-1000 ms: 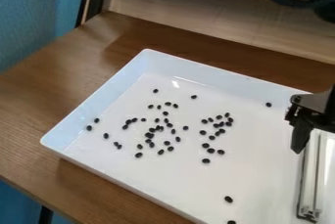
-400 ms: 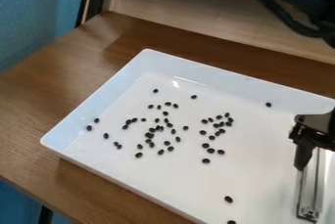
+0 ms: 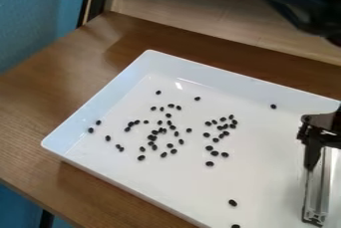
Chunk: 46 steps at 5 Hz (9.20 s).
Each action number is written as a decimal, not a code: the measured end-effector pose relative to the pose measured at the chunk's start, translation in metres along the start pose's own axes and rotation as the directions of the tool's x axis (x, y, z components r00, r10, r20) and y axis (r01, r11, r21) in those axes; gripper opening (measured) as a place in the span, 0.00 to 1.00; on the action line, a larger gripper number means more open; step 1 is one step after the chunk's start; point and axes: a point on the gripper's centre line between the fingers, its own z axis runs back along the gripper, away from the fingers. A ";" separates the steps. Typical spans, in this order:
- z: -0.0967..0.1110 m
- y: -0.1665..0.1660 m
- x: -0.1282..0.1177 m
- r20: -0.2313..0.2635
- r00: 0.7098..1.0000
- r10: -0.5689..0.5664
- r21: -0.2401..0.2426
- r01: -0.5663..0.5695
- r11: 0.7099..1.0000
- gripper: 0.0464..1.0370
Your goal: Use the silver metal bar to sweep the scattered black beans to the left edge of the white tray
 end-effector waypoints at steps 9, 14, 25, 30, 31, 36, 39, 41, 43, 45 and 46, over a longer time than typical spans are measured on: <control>-0.017 0.174 0.041 -0.105 0.990 0.090 0.142 -0.074 0.987 0.33; 0.005 0.273 0.024 -0.127 0.991 0.047 0.104 -0.034 0.994 0.33; -0.010 0.046 -0.051 -0.065 0.978 -0.198 0.116 0.205 0.972 0.33; -0.008 0.190 -0.021 -0.117 0.985 -0.129 0.160 0.146 0.976 0.33; -0.009 0.218 -0.014 -0.112 0.983 -0.147 0.164 0.164 0.973 0.33; 0.029 0.259 0.022 -0.102 0.985 -0.138 0.094 0.147 0.985 0.33; 0.036 0.103 0.031 -0.086 0.976 -0.200 0.101 0.208 0.973 0.33; 0.000 0.036 0.034 -0.099 0.971 -0.216 0.160 0.230 0.960 0.33; -0.017 0.024 0.050 -0.088 0.982 -0.164 0.183 0.178 0.967 0.33; -0.018 0.030 0.059 -0.079 0.987 -0.138 0.174 0.150 0.973 0.33; -0.020 0.041 0.060 -0.085 0.988 -0.131 0.161 0.144 0.976 0.33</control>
